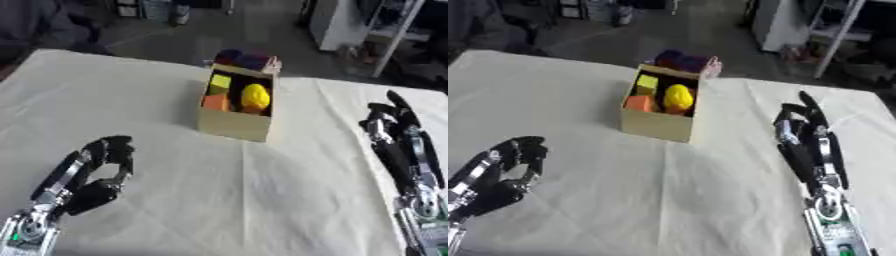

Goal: Pick up objects on the table and place them in the box.

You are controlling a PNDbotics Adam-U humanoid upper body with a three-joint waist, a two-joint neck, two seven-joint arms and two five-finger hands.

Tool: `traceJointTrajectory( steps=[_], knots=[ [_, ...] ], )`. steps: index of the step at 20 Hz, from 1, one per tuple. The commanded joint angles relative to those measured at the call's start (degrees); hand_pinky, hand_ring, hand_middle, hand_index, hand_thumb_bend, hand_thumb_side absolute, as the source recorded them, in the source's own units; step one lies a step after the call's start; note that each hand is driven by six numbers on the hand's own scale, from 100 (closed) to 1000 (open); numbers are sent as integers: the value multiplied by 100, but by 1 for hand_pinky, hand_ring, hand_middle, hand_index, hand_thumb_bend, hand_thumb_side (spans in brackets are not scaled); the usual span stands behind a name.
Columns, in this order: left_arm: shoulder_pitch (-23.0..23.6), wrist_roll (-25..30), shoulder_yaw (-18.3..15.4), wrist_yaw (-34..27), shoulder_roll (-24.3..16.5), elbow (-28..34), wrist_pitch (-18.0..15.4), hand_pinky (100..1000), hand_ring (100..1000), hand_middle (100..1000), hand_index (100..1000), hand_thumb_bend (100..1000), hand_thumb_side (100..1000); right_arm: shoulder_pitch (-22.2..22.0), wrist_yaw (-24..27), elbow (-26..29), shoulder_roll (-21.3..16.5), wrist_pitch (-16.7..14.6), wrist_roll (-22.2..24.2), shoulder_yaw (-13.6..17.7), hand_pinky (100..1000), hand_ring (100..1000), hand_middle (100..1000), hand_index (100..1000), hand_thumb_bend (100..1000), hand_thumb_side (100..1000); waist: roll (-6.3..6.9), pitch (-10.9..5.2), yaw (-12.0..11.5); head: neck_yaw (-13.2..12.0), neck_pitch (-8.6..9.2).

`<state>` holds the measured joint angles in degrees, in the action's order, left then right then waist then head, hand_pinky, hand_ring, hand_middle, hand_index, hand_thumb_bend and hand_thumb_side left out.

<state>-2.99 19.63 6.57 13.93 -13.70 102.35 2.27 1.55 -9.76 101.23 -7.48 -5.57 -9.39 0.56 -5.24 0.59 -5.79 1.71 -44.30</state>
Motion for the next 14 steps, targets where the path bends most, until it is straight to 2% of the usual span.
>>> traceJointTrajectory(
  steps=[1,8,14],
  knots=[
    [-50,-14,-2,38,-101,43,-21,821,768,698,858,100,315,46,40,58,-4,-34,30,-12,708,641,759,972,100,569,4,-73,67,-84,18],
    [-26,-75,-24,37,-87,-15,-36,821,771,702,859,100,321,-175,-8,10,-65,-21,-3,53,707,630,731,966,100,566,111,-86,216,-154,18],
    [-59,-246,-93,-5,-76,-53,-31,821,773,703,858,100,332,-248,-119,-94,-121,-101,114,29,703,610,688,936,100,553,200,3,386,-223,18]
  ],
)
